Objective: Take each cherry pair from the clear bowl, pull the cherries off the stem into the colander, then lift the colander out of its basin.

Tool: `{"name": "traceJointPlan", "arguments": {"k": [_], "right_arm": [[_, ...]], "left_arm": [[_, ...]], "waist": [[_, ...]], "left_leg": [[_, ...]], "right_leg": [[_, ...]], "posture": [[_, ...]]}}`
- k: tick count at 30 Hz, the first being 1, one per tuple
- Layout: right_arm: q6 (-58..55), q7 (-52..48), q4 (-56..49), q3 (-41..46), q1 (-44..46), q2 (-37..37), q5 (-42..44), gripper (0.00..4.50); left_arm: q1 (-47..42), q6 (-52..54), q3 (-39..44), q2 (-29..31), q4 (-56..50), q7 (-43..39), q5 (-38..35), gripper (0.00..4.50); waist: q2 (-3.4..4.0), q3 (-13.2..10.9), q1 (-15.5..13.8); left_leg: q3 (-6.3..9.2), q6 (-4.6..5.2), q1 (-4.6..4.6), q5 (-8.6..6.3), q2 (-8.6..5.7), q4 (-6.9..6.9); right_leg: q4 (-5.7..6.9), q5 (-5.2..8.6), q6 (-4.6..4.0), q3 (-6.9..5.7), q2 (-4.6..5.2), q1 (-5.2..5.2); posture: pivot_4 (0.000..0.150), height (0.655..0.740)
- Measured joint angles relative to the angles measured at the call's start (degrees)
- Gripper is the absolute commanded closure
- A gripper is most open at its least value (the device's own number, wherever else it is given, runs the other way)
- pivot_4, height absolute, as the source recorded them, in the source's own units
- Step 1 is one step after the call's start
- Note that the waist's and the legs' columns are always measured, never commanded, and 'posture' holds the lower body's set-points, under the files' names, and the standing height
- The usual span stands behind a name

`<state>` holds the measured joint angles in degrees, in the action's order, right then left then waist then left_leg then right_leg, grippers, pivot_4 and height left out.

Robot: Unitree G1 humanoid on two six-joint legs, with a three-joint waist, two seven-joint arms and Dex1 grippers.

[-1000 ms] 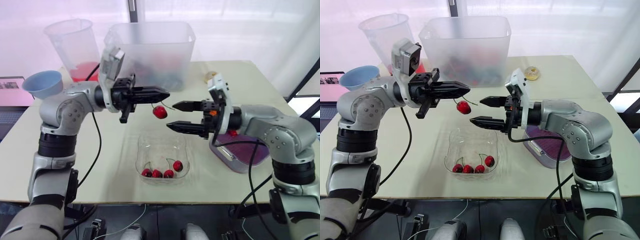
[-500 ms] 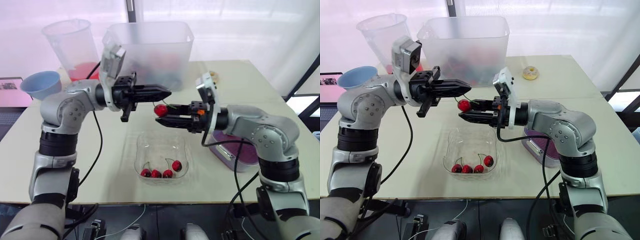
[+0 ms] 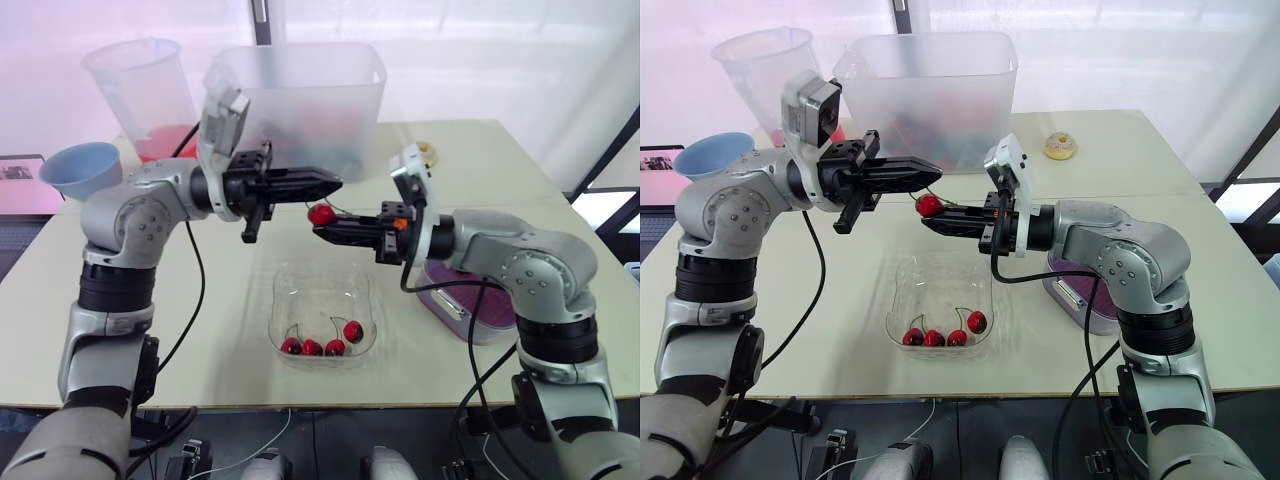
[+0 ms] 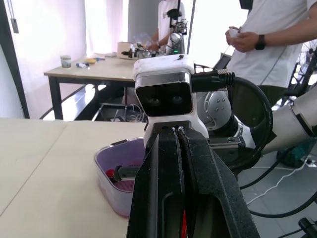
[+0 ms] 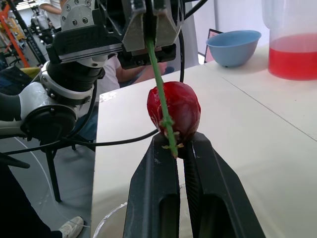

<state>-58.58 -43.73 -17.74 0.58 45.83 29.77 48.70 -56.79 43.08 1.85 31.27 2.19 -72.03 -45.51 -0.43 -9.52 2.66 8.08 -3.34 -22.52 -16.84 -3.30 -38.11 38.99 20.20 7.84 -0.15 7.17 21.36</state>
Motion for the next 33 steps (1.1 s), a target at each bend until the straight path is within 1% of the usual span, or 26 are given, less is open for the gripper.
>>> {"name": "traceJointPlan", "arguments": {"k": [8,13,17,22,26,29,31,32,33], "right_arm": [[-0.12,-0.63,-0.01,-0.89,-0.62,0.82,-0.18,4.48],[0.59,-1.28,-0.15,-1.00,-3.48,1.99,-0.55,4.48],[0.06,-1.67,0.35,-2.40,-8.14,3.37,-1.66,4.48],[0.07,-2.48,0.36,-0.96,-9.04,6.79,-1.66,4.48],[-0.17,-4.99,0.34,2.76,-11.47,14.28,-1.38,4.48],[0.56,-9.58,2.97,6.99,-15.00,26.41,-3.45,4.48],[2.32,-12.08,5.63,8.73,-17.21,33.03,-6.32,4.48],[4.69,-14.09,7.72,8.81,-19.35,37.36,-9.08,4.48],[6.14,-15.00,9.47,8.84,-20.46,39.29,-10.97,4.48]], "left_arm": [[-0.20,-0.28,-0.02,-0.02,1.23,-0.03,0.37,4.50],[-0.22,-0.27,-0.65,-0.09,1.80,-0.07,1.17,4.50],[-0.44,-0.32,-0.19,-0.30,1.74,-0.03,1.04,4.50],[-0.44,-0.32,-0.19,-0.73,1.72,0.01,1.03,4.50],[-0.42,-0.32,-0.02,-0.79,1.62,0.06,1.02,4.50],[-0.08,-0.32,0.25,-0.52,1.42,0.11,1.02,4.50],[0.40,-0.31,0.84,-0.34,1.12,0.23,1.02,4.50],[0.62,-0.31,0.99,-0.39,0.84,0.46,0.99,4.50],[0.91,-0.31,1.29,-0.35,0.64,0.67,0.98,4.50]], "waist": [[0.00,0.00,0.00],[0.00,0.00,-0.06],[0.00,0.00,-0.05],[0.00,0.00,-0.04],[-0.01,-0.01,-0.35],[-0.04,-0.02,-0.72],[-0.05,-0.03,-0.49],[-0.05,-0.03,-0.34],[-0.06,-0.03,-0.25]], "left_leg": [[0.00,0.00,0.00,0.00,0.00,0.00],[-0.01,0.00,0.00,0.00,-0.01,0.00],[-0.03,0.00,0.00,0.00,-0.02,0.00],[-0.03,0.00,0.00,0.00,-0.02,0.00],[-0.07,0.01,-0.01,0.00,-0.07,-0.02],[-0.16,0.04,-0.01,-0.02,-0.15,-0.02],[-0.19,0.06,0.01,-0.03,-0.12,-0.01],[-0.22,0.07,0.02,-0.04,-0.10,-0.01],[-0.22,0.07,0.02,-0.04,-0.08,-0.01]], "right_leg": [[0.00,0.00,0.00,0.00,0.00,0.00],[0.00,0.00,0.00,0.00,0.00,-0.02],[0.00,0.00,0.00,0.00,0.00,-0.01],[-0.01,0.00,0.00,0.00,-0.01,-0.01],[-0.04,0.00,0.00,-0.01,0.02,-0.07],[-0.11,0.00,0.00,-0.01,0.05,-0.09],[-0.12,0.00,0.00,-0.01,0.04,-0.11],[-0.11,0.00,0.00,-0.01,0.02,-0.11],[-0.12,0.00,0.00,-0.01,0.00,-0.13]], "posture": [[0.150,0.7400],[0.150,0.7400],[0.150,0.7400],[0.150,0.7400],[0.150,0.7400],[0.150,0.7400],[0.150,0.7400],[0.150,0.7400],[0.150,0.7400]]}}
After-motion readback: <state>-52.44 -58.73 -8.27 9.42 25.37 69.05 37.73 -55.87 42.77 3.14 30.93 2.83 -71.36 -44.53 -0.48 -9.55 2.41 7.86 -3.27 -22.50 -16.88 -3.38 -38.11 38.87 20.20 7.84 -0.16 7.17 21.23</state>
